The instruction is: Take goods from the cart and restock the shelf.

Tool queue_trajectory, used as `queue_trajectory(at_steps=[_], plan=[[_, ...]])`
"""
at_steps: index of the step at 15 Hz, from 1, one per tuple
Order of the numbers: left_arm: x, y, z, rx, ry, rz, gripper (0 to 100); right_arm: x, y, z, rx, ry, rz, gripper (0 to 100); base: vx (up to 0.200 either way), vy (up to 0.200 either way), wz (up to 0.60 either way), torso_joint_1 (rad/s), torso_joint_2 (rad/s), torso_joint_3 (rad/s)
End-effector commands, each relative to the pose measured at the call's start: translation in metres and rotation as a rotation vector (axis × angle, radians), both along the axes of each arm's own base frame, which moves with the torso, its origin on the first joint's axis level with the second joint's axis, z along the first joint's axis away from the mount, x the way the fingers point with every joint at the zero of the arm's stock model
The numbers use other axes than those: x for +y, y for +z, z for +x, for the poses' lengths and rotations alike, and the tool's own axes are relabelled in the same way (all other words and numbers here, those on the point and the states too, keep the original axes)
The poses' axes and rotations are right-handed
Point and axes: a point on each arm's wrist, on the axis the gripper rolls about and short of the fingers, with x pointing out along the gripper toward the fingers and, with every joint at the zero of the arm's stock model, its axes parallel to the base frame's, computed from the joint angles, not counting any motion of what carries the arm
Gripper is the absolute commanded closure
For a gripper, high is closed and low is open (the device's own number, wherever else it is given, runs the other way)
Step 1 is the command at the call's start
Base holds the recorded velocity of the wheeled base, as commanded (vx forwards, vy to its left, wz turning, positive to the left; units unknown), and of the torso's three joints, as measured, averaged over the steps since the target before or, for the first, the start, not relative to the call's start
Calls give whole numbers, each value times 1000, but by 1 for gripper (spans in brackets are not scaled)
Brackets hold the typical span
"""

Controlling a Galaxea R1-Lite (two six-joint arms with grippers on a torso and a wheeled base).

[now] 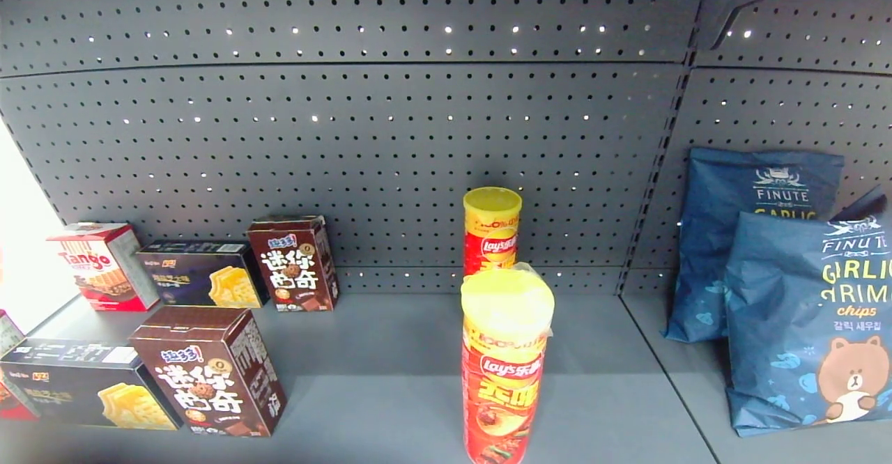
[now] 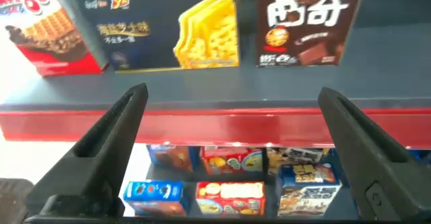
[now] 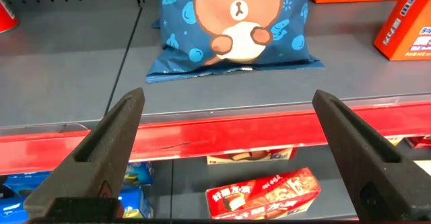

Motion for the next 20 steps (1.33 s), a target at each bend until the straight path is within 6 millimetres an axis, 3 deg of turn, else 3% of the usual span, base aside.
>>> queue_trajectory(at_steps=[1, 5, 16, 20], plan=[[0, -1, -1, -12, -49, -2, 0, 0, 0, 0, 3, 0, 0, 0, 0, 0, 0, 0, 0, 0], [1, -3, -9, -110, -133, 0, 0, 0, 0, 0, 3, 0, 0, 0, 0, 0, 0, 0, 0, 0], [1, -3, -9, -111, -128, -57, 0, 0, 0, 0, 3, 2, 0, 0, 0, 0, 0, 0, 0, 0], [1, -3, -9, -111, -128, -57, 0, -1, -2, -6, -84, 92, -4, 0, 0, 0, 0, 0, 0, 0]])
